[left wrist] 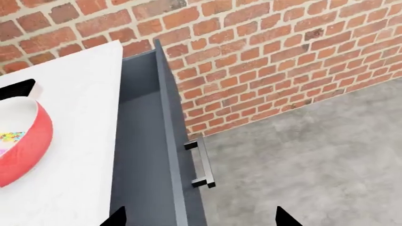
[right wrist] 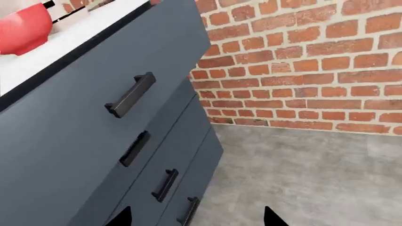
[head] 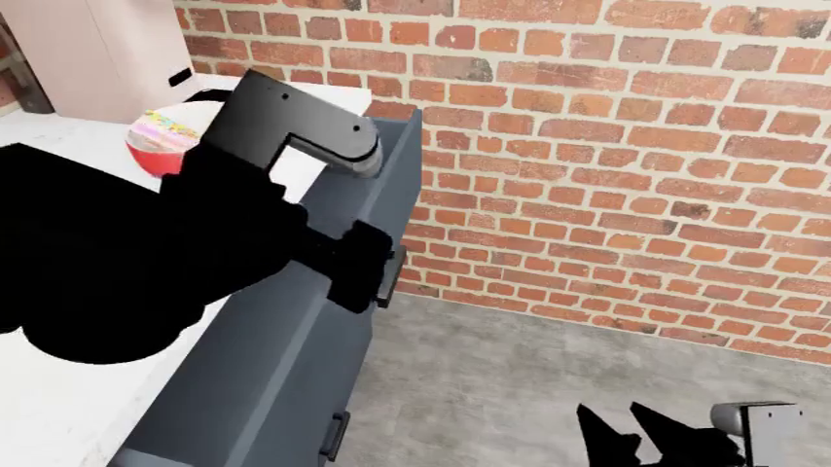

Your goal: Place the bar in the bowl and close the drawer.

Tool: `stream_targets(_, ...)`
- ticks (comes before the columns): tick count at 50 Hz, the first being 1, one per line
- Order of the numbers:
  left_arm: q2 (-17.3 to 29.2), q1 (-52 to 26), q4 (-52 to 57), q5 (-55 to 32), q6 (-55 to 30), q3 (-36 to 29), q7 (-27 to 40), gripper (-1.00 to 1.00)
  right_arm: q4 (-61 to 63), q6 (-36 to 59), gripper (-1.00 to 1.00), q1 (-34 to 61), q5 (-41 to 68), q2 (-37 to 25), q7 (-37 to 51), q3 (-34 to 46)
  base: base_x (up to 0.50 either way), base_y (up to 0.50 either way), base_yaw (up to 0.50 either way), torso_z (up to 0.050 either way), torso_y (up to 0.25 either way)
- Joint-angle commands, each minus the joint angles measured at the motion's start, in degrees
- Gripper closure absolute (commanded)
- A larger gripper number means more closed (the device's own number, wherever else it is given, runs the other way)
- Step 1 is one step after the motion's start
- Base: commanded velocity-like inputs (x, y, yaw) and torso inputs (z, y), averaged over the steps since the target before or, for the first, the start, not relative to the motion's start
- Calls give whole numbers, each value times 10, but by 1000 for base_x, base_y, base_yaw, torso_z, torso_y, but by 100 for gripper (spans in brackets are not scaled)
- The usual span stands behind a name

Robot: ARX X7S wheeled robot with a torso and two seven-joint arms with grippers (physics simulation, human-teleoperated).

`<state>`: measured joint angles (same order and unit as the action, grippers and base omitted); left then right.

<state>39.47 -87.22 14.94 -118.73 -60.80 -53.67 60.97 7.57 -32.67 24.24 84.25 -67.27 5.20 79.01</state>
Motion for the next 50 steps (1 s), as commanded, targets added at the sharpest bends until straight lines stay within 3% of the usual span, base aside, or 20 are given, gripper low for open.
stream_targets(1,-75,-5,1,14,-5,-58,66,-100,9,-134,-100,-90,26,-55,15,-6,0,0,0,0,0)
stream_targets(9,-128,17,5,63,-9,-103,97,-100,3,-166,-100,-111,41,-58,10,-8,0,0,0,0,0)
stream_targets(22,-228,61,-7,117,8,-198,236,-100,-3,-185,-100,-128,56,-59,-4,-12,0,0,0,0,0)
stream_targets(30,-275,76,-27,138,22,-227,264,-100,-4,-188,-100,-135,62,-58,-12,-15,0,0,0,0,0)
stream_targets(41,-315,126,-80,195,29,-287,250,-100,17,-198,-100,-147,57,-69,-1,-16,0,0,0,0,0)
stream_targets(47,-343,156,-119,183,31,-320,283,-100,10,-197,-100,-150,66,-66,-10,-19,0,0,0,0,0)
stream_targets(50,-363,119,-144,145,102,-417,290,-100,15,-201,-100,-154,66,-69,-9,-20,0,0,0,0,0)
